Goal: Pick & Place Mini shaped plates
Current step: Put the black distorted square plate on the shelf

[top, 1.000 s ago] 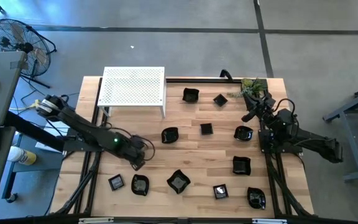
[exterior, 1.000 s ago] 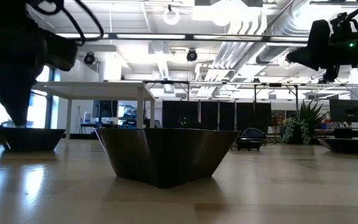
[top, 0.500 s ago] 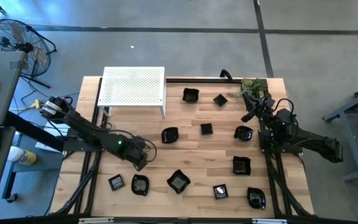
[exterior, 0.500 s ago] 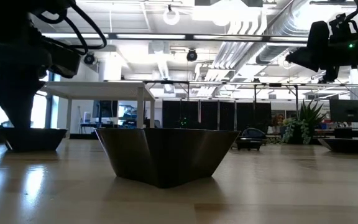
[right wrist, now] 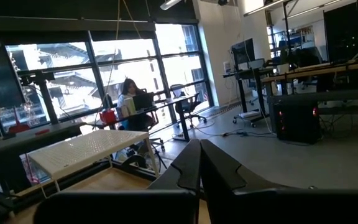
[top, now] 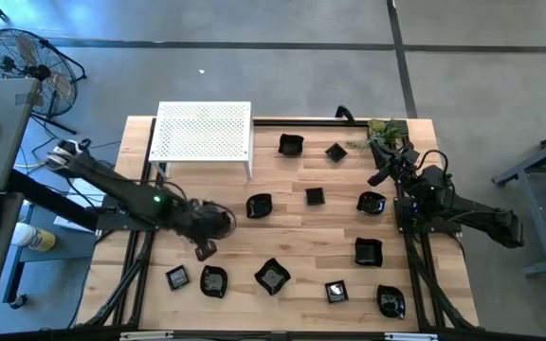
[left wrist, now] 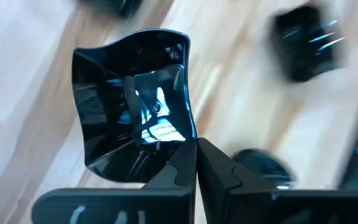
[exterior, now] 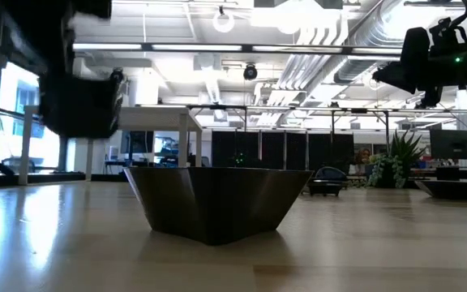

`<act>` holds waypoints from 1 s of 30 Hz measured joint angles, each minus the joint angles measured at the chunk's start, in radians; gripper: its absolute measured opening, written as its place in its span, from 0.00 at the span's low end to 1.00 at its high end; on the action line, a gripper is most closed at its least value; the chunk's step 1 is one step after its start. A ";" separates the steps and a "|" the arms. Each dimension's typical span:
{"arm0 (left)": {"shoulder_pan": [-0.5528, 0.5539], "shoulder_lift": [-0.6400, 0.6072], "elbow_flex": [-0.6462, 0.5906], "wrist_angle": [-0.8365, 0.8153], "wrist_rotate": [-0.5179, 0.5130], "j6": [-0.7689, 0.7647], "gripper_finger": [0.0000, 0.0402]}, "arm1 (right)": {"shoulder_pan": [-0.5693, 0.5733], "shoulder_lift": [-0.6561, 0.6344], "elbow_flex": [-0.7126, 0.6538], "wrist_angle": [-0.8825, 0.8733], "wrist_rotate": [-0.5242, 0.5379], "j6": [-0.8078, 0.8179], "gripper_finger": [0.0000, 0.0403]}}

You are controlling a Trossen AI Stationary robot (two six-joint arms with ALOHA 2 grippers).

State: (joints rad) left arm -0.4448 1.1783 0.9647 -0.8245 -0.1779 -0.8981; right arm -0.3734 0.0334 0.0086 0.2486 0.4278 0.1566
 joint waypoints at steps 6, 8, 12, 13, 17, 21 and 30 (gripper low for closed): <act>0.088 -0.057 0.202 -0.135 -0.107 0.063 0.00 | 0.000 0.004 0.000 -0.002 -0.007 0.000 0.00; 0.153 -0.059 0.282 -0.197 -0.155 0.110 0.00 | 0.000 0.006 0.000 -0.006 -0.008 0.000 0.01; 0.348 -0.034 0.424 -0.220 -0.203 0.247 0.00 | 0.000 0.006 0.000 -0.002 -0.014 0.000 0.01; 0.408 -0.017 0.457 -0.217 -0.202 0.282 0.00 | 0.000 0.006 0.000 0.003 -0.014 0.001 0.00; 0.651 0.056 0.549 -0.229 -0.141 0.403 0.00 | 0.000 0.006 0.000 0.004 -0.016 0.005 0.01; 0.861 0.127 0.577 -0.224 -0.039 0.546 0.00 | 0.000 0.006 0.000 0.004 -0.016 0.056 0.01; 1.079 0.354 0.578 -0.189 0.059 0.762 0.00 | 0.000 0.006 0.000 0.004 -0.016 0.090 0.01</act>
State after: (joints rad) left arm 0.6343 1.5321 1.5425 -1.0130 -0.1184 -0.1363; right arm -0.3733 0.0399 0.0089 0.2527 0.4114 0.2466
